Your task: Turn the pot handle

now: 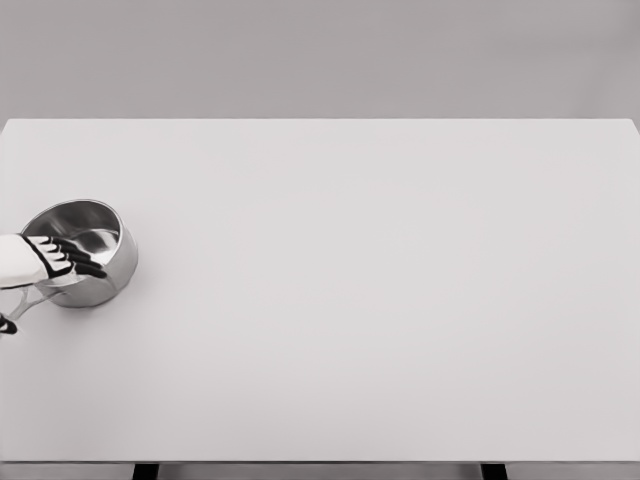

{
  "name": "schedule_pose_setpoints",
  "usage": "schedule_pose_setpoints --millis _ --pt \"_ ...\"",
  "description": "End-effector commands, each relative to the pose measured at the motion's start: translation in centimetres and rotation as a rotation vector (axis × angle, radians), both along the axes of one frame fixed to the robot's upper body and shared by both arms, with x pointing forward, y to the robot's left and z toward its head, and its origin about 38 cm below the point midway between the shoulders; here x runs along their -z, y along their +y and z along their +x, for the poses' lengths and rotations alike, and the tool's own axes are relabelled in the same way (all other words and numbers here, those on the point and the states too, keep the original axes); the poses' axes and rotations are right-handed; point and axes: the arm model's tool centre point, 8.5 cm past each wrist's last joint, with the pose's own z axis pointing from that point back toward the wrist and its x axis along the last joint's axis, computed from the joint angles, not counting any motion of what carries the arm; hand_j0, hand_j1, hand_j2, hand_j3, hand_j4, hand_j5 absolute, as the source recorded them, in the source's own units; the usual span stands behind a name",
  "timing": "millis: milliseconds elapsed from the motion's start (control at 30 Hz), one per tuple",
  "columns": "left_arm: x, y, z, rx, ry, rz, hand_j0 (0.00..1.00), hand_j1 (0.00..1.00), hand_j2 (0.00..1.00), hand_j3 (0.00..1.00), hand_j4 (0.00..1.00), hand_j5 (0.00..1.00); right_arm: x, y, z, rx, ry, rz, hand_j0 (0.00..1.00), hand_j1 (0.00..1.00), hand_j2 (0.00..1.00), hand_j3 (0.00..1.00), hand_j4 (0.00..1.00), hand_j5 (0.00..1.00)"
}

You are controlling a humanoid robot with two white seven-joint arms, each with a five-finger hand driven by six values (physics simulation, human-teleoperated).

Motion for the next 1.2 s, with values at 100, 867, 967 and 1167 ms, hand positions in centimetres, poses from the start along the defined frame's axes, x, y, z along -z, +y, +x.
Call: schedule_pose_setpoints --millis 100,867,967,1167 --pt "-0.8 2.5 0.9 -0.084 -0.026 0.007 1.0 1.0 1.0 1.0 1.0 1.0 0.0 0.0 0.0 0.0 0.0 0.0 1.0 1.0 1.0 1.0 1.0 1.0" --pt "-7.8 2.5 3.7 -0.117 -0.236 -0.145 1.0 1.0 1.0 1.0 1.0 1.0 0.0 0.0 0.0 0.0 0.0 0.0 1.0 1.0 1.0 1.0 1.0 1.0" --pt "-8.7 -0.5 3.4 -0.025 -0.265 -0.181 1.0 1.0 1.0 1.0 1.0 1.0 0.0 0.0 0.0 0.0 -0.001 0.001 1.0 1.0 1.0 1.0 1.0 1.0" --pt "-6.5 2.5 4.4 -0.131 -0.224 -0.162 1.0 1.0 1.0 1.0 1.0 1.0 0.0 0.0 0.0 0.0 0.0 0.0 1.0 1.0 1.0 1.0 1.0 1.0"
